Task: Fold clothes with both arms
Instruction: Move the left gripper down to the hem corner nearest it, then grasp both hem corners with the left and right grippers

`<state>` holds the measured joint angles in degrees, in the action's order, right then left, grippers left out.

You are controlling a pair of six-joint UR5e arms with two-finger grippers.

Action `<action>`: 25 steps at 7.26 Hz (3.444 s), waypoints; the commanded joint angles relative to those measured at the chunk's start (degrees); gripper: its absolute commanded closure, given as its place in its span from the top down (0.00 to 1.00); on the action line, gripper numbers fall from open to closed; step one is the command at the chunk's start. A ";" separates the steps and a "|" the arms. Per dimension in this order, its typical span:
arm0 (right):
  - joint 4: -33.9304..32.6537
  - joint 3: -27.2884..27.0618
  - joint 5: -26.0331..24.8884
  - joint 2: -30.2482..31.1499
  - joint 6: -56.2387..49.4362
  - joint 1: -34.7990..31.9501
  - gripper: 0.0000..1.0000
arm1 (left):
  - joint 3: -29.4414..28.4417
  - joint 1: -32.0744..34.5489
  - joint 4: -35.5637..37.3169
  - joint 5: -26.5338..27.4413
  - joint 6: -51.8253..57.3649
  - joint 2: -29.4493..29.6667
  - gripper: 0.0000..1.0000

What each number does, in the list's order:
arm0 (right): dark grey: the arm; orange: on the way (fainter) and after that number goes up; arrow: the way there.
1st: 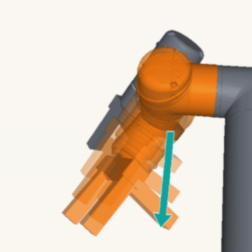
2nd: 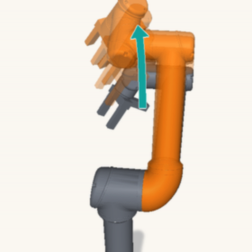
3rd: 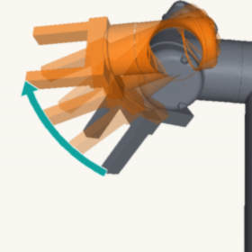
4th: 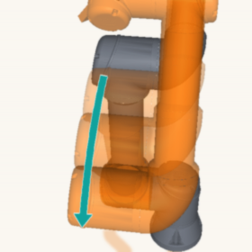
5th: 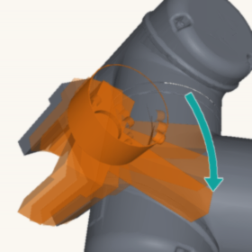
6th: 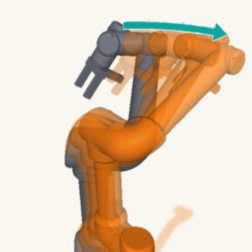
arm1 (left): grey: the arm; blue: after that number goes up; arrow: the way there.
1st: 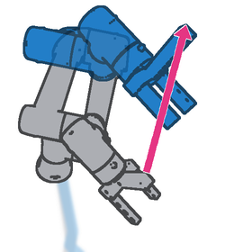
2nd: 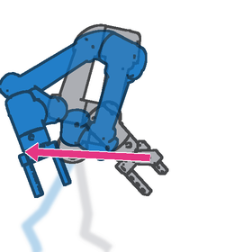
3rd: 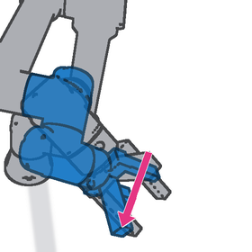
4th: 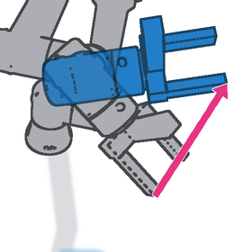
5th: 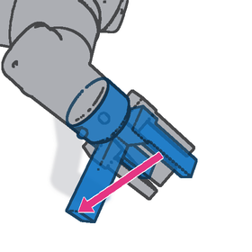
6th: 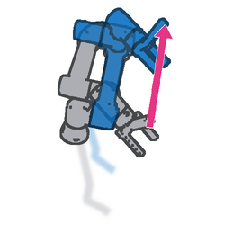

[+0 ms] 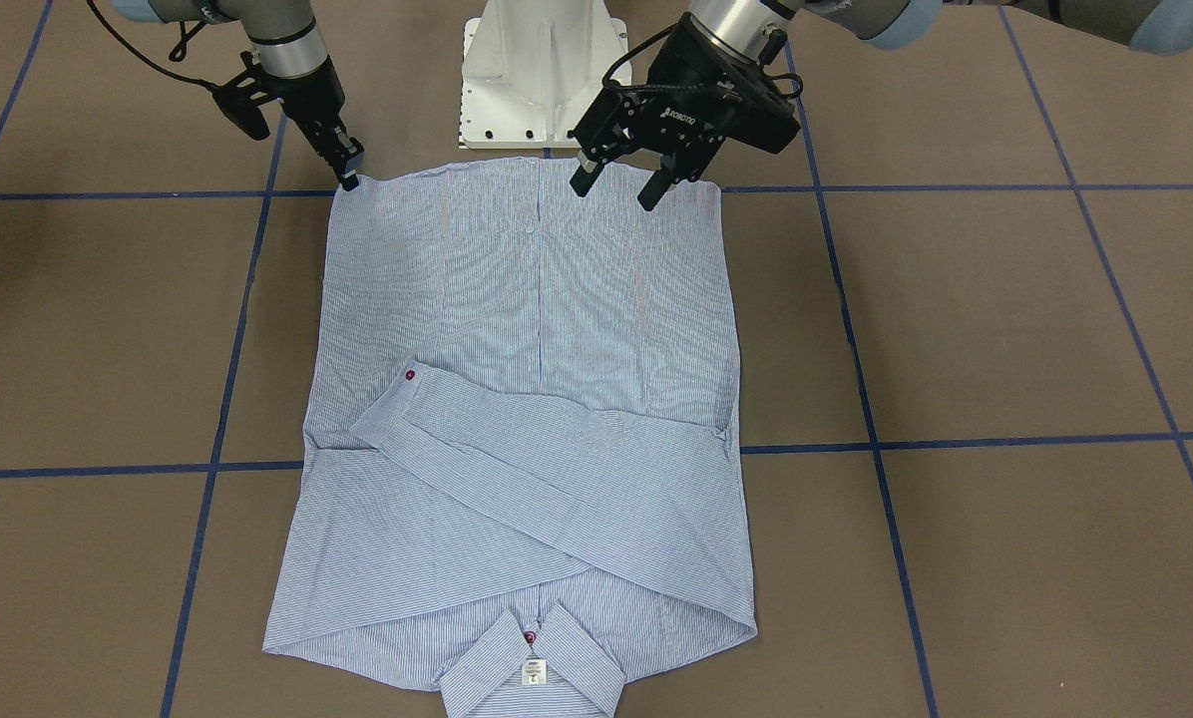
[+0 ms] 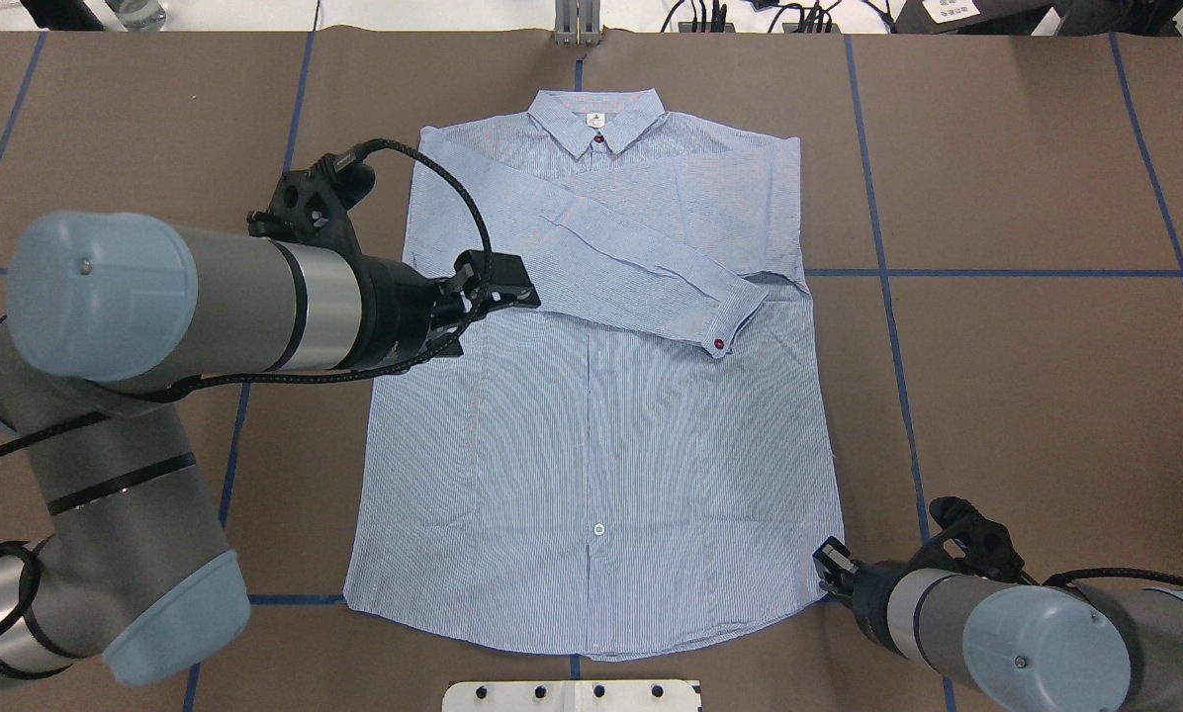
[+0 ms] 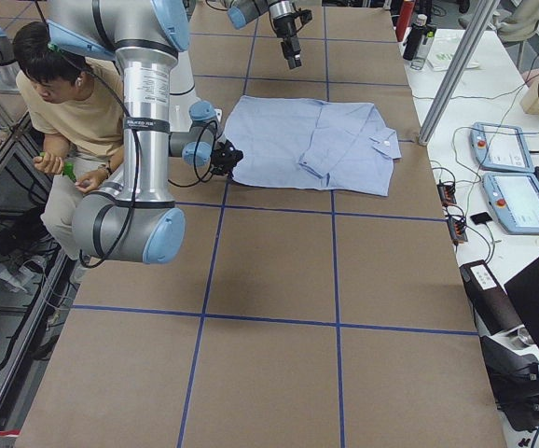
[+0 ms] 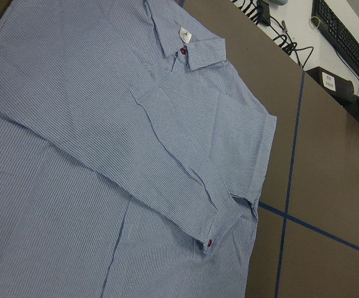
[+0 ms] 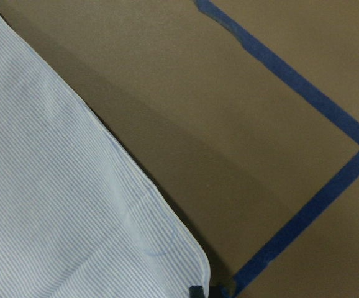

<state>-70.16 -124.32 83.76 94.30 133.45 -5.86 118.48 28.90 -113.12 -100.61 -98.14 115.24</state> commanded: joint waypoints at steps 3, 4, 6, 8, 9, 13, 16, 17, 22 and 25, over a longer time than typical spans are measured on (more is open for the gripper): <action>-0.07 -0.57 0.00 -0.17 -0.03 -0.03 0.00 | 7.21 -14.02 0.27 7.26 -6.34 -22.31 0.91; -0.07 -0.57 -0.08 -0.17 -0.03 -0.03 0.00 | 5.73 -15.43 0.09 7.27 -9.50 -23.21 0.81; -0.07 -0.48 -0.26 0.19 -0.03 -0.03 0.00 | 1.95 -16.68 0.09 7.36 -10.75 -22.78 0.76; -0.15 -0.48 -0.35 0.27 -0.12 0.06 0.00 | 0.53 -18.26 0.09 7.27 -11.46 -21.65 0.72; -0.16 -0.48 -0.35 0.36 -0.20 0.06 0.00 | 0.00 -19.04 0.09 7.27 -11.46 -21.03 0.70; -0.07 -0.31 -0.35 0.54 -0.47 0.06 0.00 | -2.72 -19.05 0.09 7.36 -11.20 -20.41 0.64; -0.16 -0.31 -0.35 0.54 -0.47 -0.03 0.00 | -3.25 -19.05 0.09 7.28 -11.20 -20.32 0.42; -0.16 -0.31 -0.35 0.62 -0.47 -0.03 0.00 | -3.17 -19.05 0.09 7.36 -11.20 -20.41 0.17; -0.07 -0.57 -0.35 0.28 -0.47 0.06 0.00 | 2.61 -18.35 0.26 8.86 -11.46 -22.59 0.00; -0.07 -3.29 -0.26 0.27 -0.47 1.54 0.00 | 10.35 -18.35 0.35 8.68 -11.64 -28.58 0.00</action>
<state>-70.23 -126.30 83.42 94.50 132.96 -5.22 125.98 10.53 -112.79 -91.84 -109.69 88.56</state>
